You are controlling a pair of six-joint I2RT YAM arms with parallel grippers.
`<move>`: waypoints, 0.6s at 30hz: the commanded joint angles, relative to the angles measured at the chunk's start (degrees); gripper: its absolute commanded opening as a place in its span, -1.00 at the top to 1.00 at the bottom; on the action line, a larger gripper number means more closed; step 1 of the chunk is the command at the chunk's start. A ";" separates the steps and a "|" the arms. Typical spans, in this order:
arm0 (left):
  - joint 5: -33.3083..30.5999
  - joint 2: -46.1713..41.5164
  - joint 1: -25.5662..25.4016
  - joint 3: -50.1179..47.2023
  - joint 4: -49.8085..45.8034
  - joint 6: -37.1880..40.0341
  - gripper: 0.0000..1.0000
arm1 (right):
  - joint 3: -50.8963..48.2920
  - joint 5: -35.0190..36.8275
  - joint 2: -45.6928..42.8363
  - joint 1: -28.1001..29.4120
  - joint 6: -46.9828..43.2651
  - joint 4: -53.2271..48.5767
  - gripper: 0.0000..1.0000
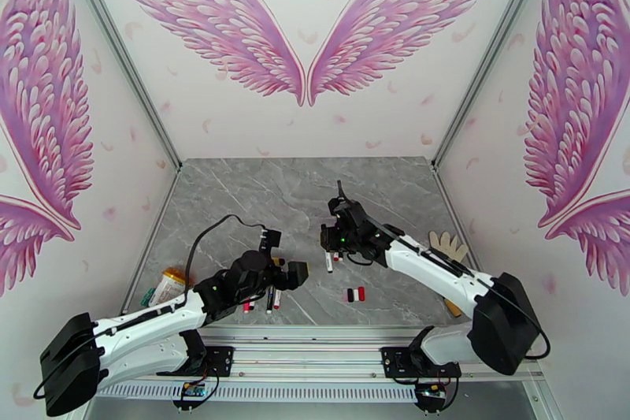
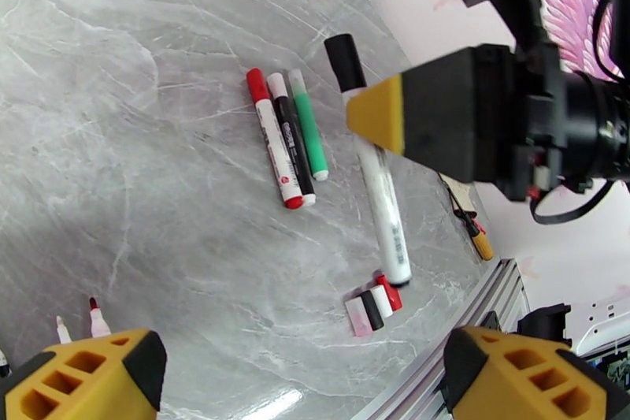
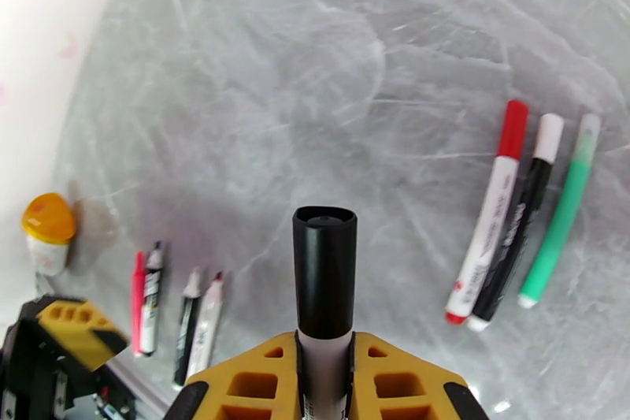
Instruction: Open the pen caps
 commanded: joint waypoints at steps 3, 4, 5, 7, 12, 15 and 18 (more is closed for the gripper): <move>7.30 2.82 1.39 0.32 9.57 0.19 -0.97 | -6.10 -5.68 -8.58 1.06 6.63 10.81 0.63; 8.08 3.09 1.49 0.39 10.38 -0.38 -0.97 | -7.22 -6.02 -9.81 1.19 7.34 12.13 0.63; 8.99 3.35 1.64 0.40 11.41 -1.03 -0.98 | -8.28 -6.55 -11.07 1.21 8.19 13.75 0.63; 11.54 3.90 2.01 0.84 13.34 -1.97 -0.98 | -10.30 -7.50 -12.84 1.31 10.09 16.79 0.63; 16.78 5.97 2.19 2.38 17.00 -4.15 -0.98 | -14.34 -10.04 -15.38 1.81 15.17 25.68 0.63; 19.12 7.29 2.28 2.77 19.51 -5.80 -0.97 | -15.57 -8.89 -16.42 2.71 16.17 28.32 0.63; 20.70 8.61 2.33 2.94 22.34 -7.49 -0.83 | -16.99 -8.04 -17.11 3.48 17.80 30.95 0.64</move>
